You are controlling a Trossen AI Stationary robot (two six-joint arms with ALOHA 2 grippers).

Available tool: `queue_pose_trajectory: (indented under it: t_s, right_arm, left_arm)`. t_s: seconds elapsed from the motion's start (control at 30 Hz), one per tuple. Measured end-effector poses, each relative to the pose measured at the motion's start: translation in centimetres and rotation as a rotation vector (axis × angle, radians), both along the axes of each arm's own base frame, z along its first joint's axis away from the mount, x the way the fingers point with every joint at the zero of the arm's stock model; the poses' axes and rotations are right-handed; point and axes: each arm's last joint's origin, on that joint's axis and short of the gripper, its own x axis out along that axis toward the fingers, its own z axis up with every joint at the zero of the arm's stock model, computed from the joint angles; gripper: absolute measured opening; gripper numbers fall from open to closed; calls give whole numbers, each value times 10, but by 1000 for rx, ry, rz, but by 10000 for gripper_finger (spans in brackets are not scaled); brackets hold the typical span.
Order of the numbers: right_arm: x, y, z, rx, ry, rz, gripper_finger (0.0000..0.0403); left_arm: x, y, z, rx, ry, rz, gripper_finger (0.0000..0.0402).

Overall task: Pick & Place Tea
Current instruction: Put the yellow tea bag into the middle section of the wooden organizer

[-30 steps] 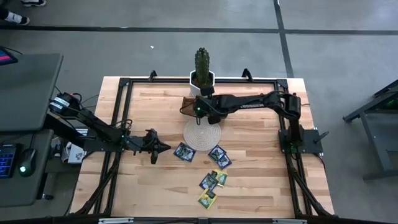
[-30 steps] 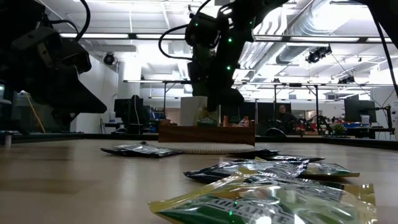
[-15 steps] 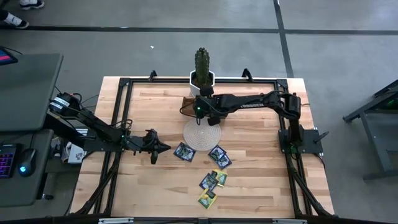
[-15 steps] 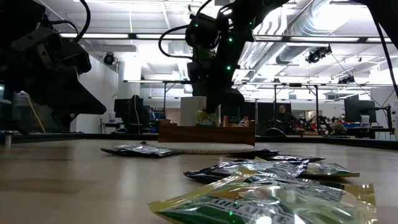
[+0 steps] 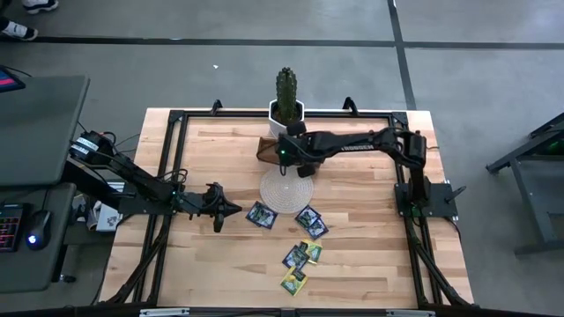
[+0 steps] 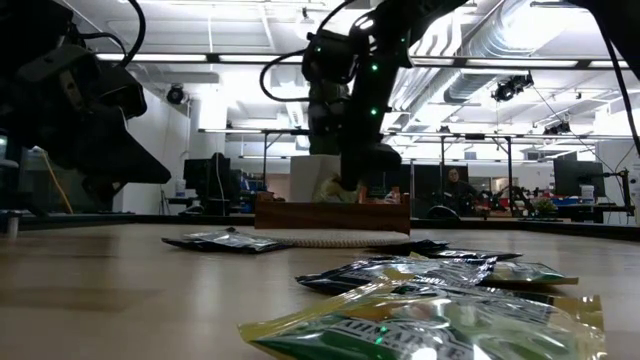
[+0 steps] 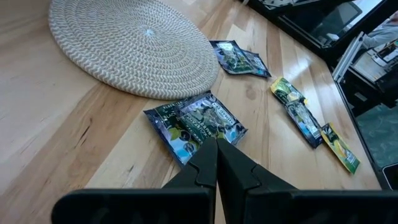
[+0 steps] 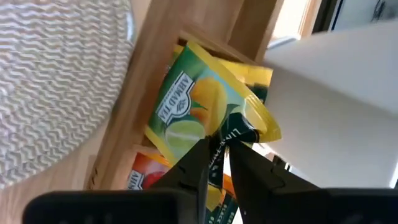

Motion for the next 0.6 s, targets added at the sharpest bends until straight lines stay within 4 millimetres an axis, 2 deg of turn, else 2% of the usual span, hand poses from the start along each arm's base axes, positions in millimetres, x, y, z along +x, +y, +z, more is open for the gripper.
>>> queue_pose_trajectory:
  t_s: [0.33,0.6]
  right_arm:
    - [0,-2,-1,55,-29,-19,111]
    - [1,-3,1,12,-44,-46,166]
  left_arm:
    - [0,0,0,0,0,0,0]
    - [0,0,0,0,0,0,0]
